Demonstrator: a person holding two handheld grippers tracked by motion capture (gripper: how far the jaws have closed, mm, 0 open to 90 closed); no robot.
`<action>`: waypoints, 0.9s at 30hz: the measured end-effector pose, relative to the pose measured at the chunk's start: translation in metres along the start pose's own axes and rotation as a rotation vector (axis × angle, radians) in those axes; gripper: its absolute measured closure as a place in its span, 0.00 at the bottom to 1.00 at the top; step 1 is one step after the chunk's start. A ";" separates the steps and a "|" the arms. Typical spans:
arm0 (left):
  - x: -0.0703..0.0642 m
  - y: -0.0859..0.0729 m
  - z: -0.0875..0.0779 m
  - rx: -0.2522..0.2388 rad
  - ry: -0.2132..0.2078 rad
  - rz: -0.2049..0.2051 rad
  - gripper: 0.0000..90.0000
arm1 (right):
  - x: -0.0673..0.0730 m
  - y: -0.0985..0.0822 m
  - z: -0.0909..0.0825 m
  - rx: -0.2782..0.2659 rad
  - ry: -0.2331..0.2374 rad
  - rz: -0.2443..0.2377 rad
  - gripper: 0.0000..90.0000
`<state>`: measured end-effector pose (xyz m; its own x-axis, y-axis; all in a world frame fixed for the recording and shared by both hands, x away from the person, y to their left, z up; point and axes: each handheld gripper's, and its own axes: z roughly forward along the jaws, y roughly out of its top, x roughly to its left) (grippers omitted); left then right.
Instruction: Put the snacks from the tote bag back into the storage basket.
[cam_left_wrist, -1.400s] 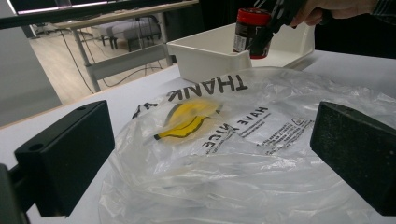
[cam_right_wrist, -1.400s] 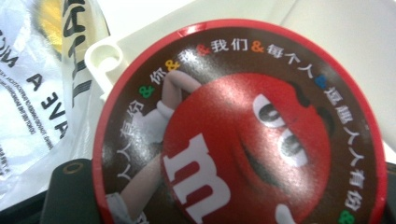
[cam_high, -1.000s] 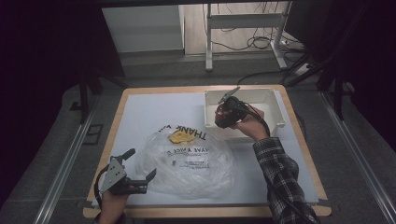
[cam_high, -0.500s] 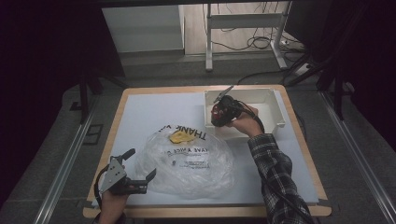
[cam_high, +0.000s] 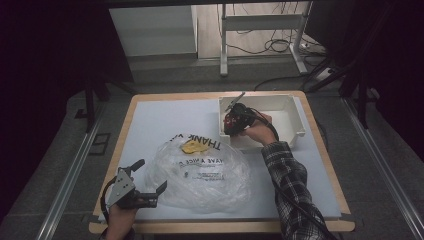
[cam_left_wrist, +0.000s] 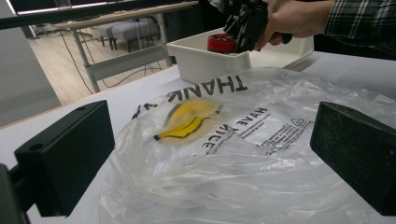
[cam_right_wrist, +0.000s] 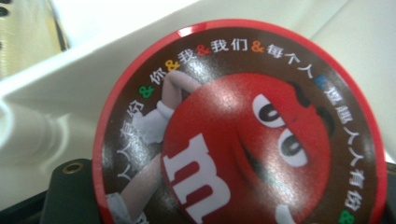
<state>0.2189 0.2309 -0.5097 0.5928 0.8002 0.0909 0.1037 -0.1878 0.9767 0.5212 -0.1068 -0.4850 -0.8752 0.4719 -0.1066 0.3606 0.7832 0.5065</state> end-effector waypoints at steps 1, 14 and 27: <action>0.000 0.000 0.000 0.000 0.000 0.000 0.00 | 0.000 0.000 0.001 0.001 -0.001 -0.004 0.28; 0.000 0.000 0.000 0.000 0.000 0.000 0.00 | -0.003 -0.001 0.010 0.014 0.007 0.016 0.28; -0.001 0.000 0.000 -0.002 -0.001 0.000 0.00 | -0.005 0.002 0.019 0.037 0.008 0.042 0.28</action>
<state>0.2187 0.2302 -0.5097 0.5934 0.7998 0.0903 0.1024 -0.1863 0.9771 0.5321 -0.0997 -0.4996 -0.8618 0.5012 -0.0789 0.4085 0.7776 0.4781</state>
